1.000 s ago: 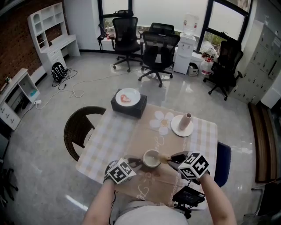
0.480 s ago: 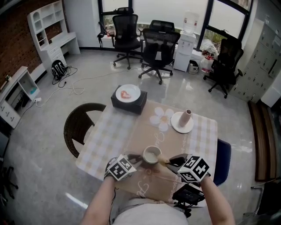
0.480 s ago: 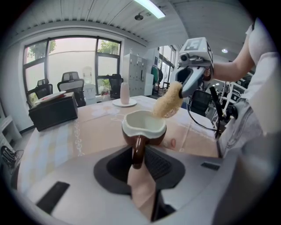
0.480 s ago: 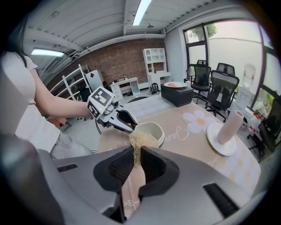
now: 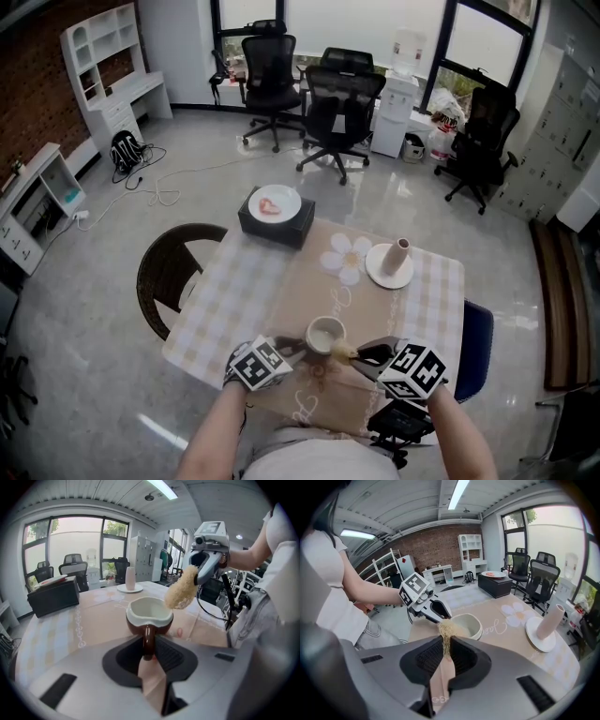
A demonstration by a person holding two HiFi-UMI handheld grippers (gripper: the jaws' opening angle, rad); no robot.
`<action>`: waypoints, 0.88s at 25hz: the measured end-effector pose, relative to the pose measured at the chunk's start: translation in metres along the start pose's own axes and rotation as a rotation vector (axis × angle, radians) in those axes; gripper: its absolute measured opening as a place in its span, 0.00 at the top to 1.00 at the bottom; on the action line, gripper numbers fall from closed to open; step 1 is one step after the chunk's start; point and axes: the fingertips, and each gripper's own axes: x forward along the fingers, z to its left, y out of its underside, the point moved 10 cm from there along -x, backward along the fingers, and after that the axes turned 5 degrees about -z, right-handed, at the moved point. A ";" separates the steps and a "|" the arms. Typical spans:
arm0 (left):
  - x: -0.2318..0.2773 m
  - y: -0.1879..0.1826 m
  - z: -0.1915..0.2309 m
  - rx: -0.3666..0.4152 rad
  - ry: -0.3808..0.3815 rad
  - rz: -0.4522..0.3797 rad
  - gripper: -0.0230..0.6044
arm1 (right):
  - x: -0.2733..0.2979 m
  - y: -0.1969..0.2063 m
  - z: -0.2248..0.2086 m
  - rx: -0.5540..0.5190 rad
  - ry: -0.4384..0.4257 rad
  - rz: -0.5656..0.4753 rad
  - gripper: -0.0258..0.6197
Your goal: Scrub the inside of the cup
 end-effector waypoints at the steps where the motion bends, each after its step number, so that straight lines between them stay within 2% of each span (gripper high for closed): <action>1: 0.001 0.000 0.000 -0.004 0.004 -0.002 0.84 | 0.001 -0.001 0.001 -0.007 -0.001 -0.003 0.89; 7: -0.001 -0.011 -0.005 -0.077 0.043 -0.009 0.85 | 0.005 -0.010 0.004 -0.017 -0.010 -0.046 0.89; 13: -0.004 -0.022 -0.001 -0.108 0.014 -0.041 0.86 | 0.013 -0.017 0.001 -0.037 0.025 -0.087 0.89; 18: -0.007 -0.027 0.005 -0.190 -0.007 -0.094 0.86 | 0.012 -0.019 -0.007 -0.025 0.091 -0.142 0.89; 22: -0.007 -0.033 0.011 -0.250 -0.015 -0.125 0.86 | 0.007 -0.021 -0.010 -0.033 0.110 -0.184 0.89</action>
